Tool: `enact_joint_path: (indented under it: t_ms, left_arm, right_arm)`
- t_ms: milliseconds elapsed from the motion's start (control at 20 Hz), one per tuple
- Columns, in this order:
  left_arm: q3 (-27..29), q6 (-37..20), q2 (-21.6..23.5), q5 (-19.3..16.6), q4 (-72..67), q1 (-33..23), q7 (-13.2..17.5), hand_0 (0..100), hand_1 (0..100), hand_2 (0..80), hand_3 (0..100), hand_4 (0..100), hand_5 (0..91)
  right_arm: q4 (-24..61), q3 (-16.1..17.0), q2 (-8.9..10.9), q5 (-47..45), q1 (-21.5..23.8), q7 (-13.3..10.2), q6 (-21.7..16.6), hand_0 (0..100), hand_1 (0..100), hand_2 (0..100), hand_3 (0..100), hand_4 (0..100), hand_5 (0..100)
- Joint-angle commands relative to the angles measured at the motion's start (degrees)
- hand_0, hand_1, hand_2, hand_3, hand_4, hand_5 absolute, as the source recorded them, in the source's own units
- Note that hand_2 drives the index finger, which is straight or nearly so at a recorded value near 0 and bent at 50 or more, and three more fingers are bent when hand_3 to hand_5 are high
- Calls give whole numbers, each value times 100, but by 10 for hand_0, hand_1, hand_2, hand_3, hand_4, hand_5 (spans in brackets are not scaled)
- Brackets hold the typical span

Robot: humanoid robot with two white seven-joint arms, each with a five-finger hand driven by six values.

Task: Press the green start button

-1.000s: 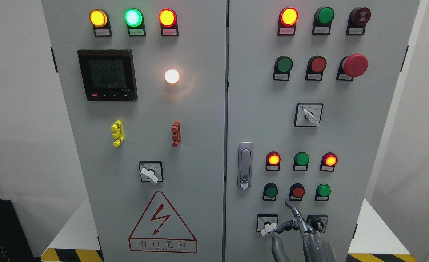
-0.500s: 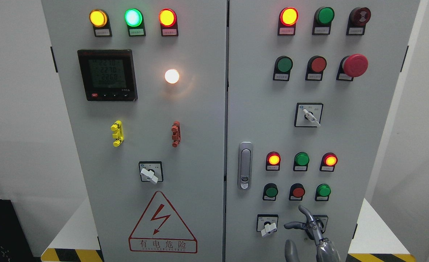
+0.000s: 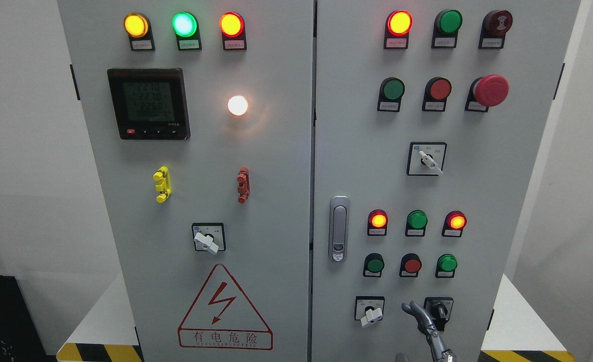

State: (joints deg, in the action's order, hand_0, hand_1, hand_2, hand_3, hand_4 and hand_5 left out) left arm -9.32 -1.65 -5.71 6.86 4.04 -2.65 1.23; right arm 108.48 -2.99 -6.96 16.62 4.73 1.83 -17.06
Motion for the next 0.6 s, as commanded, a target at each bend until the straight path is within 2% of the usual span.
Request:
enact_joint_path:
  t_ms: [0, 350, 450, 550]
  left_arm:
    - [0, -2, 0, 0, 0, 2, 0, 120, 556, 0, 0, 0, 0]
    - [0, -2, 0, 0, 0, 2, 0, 120, 556, 0, 0, 0, 0]
    - [0, -2, 0, 0, 0, 2, 0, 120, 556, 0, 0, 0, 0]
    - [0, -2, 0, 0, 0, 2, 0, 120, 556, 0, 0, 0, 0]
  right_arm:
    - [182, -228, 2, -396, 204, 10, 1, 346, 160, 0, 0, 0, 0]
    - [173, -298, -42, -545, 213, 19, 18, 123, 131, 0, 0, 0, 0]
    - [164, -299, -34, -712, 213, 19, 36, 21, 132, 0, 0, 0, 0]
    - [147, -290, -34, -722, 213, 19, 45, 0, 128, 0, 0, 0, 0]
